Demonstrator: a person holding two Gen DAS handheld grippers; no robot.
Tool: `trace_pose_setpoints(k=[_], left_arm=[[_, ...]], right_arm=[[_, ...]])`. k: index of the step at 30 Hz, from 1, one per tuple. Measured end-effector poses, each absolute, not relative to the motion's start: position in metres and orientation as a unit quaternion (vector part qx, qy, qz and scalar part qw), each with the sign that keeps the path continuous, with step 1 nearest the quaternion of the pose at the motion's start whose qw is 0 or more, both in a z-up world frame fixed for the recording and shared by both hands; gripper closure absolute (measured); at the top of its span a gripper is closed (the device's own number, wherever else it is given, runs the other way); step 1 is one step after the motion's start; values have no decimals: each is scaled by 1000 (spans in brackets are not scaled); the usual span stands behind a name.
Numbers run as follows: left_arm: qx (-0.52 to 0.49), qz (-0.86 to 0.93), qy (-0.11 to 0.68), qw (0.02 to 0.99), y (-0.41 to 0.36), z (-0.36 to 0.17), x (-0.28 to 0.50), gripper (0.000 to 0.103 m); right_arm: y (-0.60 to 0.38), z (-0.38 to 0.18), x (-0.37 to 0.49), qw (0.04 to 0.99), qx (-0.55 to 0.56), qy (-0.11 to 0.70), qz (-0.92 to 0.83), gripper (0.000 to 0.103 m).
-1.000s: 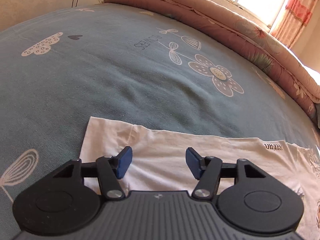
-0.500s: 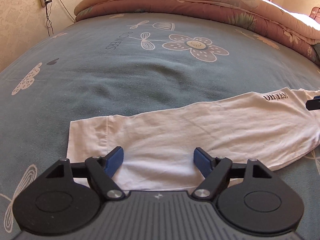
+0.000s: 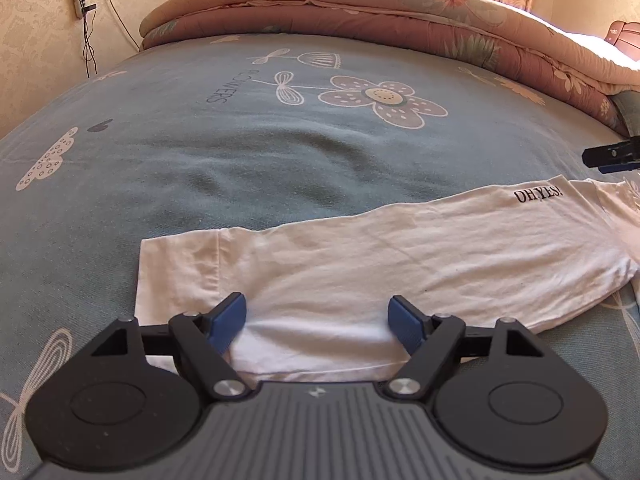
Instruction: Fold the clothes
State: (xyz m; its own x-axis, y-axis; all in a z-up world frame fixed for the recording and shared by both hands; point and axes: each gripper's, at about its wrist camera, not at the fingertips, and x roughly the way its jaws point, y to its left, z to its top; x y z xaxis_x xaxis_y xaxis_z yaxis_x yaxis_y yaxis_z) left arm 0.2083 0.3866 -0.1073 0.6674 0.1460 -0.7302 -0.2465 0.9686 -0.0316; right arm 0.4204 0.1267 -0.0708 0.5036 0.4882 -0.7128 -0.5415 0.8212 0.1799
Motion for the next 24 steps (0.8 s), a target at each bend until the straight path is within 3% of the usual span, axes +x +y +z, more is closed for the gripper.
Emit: trace_pose_setpoints(k=[4, 10, 16, 20, 24], left_arm=[[-68, 103, 389, 913, 387, -109, 207, 21], [-75, 100, 392, 912, 388, -109, 209, 18], [-110, 101, 391, 908, 393, -99, 216, 14], [-173, 69, 338, 923, 402, -84, 205, 13], [-193, 83, 368, 906, 415, -101, 206, 14]], right_arm=[[74, -64, 420, 859, 6, 431, 277, 0], [39, -109, 461, 836, 99, 475, 259, 0], [54, -106, 498, 850, 78, 459, 247, 0], [53, -84, 476, 855, 30, 450, 256, 0], [39, -72, 431, 857, -20, 445, 258, 0]])
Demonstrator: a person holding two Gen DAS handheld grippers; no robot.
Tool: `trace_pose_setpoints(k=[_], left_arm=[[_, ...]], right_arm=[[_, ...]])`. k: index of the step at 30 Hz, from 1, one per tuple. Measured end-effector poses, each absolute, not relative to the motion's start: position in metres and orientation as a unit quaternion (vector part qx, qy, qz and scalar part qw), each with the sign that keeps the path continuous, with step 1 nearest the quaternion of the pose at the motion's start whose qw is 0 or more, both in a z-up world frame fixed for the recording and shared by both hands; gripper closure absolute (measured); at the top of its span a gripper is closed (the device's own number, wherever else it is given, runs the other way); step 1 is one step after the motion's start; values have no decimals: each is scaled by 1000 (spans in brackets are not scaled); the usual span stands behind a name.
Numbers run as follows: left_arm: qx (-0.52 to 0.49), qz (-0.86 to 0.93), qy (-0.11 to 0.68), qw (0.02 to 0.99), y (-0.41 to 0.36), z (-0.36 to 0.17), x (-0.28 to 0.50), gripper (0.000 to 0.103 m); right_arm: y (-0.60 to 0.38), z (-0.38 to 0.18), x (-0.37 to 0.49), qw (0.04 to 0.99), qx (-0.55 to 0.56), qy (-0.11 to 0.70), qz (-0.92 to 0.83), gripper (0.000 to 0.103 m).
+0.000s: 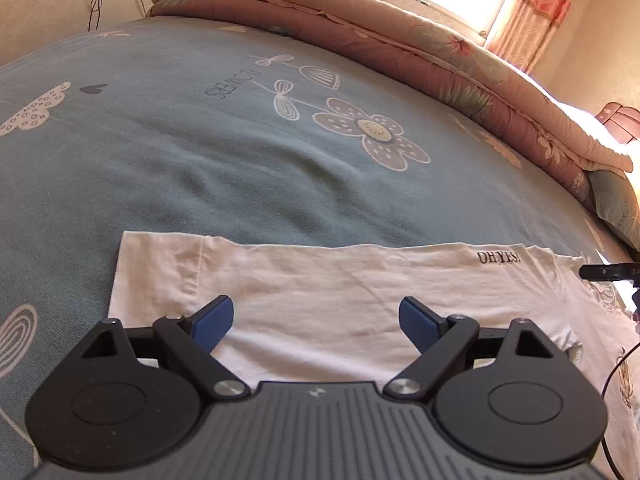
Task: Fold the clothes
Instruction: 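Raise both open grippers above the flattened shirt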
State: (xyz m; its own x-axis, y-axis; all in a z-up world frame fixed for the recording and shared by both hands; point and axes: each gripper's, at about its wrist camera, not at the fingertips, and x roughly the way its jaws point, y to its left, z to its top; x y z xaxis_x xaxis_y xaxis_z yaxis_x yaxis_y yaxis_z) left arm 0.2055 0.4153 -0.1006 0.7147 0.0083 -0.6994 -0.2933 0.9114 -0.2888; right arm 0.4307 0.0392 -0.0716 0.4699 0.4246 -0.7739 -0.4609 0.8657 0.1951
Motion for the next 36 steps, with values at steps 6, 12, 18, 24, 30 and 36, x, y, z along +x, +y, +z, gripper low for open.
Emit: trace_pose_setpoints(k=[6, 12, 18, 24, 30, 36], left_arm=[[-255, 121, 337, 898, 435, -97, 197, 23], [-119, 87, 375, 915, 377, -91, 207, 19], [-88, 102, 425, 895, 346, -87, 210, 20], [-36, -17, 412, 910, 248, -44, 205, 18], [-6, -181, 405, 896, 125, -43, 180, 15], [21, -215, 431, 876, 53, -80, 150, 15]], right_arm=[[-11, -65, 363, 860, -42, 443, 248, 0], [-63, -72, 293, 876, -106, 433, 182, 0], [-112, -82, 232, 863, -134, 464, 151, 0], [-149, -74, 185, 871, -125, 458, 128, 0], [-182, -87, 153, 878, -40, 455, 142, 0], [-200, -110, 115, 879, -36, 452, 145, 0]])
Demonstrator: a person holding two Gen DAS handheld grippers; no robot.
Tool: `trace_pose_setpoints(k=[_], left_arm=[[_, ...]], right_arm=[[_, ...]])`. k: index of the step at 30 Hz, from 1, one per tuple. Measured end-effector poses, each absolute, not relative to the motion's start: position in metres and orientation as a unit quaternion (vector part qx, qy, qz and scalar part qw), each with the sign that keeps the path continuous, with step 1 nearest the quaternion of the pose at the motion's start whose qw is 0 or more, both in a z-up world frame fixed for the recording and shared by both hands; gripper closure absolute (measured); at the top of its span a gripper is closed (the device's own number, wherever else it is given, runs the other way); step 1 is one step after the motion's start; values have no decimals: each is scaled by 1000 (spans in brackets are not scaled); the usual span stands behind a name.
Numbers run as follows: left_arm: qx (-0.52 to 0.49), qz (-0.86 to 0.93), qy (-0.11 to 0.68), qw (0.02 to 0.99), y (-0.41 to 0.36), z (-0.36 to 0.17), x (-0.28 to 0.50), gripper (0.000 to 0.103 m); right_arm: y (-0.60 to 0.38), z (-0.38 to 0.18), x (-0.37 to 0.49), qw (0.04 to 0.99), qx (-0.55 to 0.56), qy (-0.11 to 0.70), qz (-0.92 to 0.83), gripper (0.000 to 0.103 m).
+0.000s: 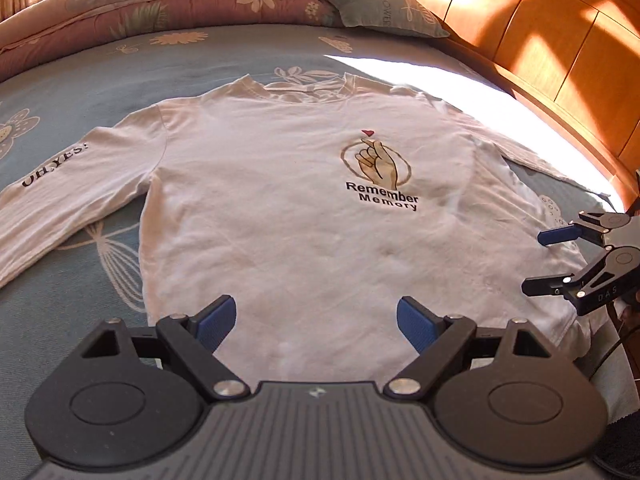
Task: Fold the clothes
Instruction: 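Raise both open grippers above the flattened shirt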
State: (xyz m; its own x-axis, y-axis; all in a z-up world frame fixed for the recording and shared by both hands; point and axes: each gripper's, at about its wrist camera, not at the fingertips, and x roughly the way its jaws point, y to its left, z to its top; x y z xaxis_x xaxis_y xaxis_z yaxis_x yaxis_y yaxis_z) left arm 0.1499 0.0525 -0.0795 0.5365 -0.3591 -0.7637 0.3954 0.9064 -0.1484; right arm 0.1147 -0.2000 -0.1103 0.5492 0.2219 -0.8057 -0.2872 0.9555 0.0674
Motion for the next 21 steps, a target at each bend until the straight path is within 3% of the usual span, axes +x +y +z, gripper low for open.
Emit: trace_pose_setpoints(k=[9, 21], left_arm=[[-58, -189, 448, 872, 66, -98, 94, 7], [74, -156, 472, 865, 31, -104, 87, 1]], right_arm=[[-223, -123, 77, 895, -38, 427, 127, 0], [-229, -120, 71, 882, -42, 453, 124, 0]])
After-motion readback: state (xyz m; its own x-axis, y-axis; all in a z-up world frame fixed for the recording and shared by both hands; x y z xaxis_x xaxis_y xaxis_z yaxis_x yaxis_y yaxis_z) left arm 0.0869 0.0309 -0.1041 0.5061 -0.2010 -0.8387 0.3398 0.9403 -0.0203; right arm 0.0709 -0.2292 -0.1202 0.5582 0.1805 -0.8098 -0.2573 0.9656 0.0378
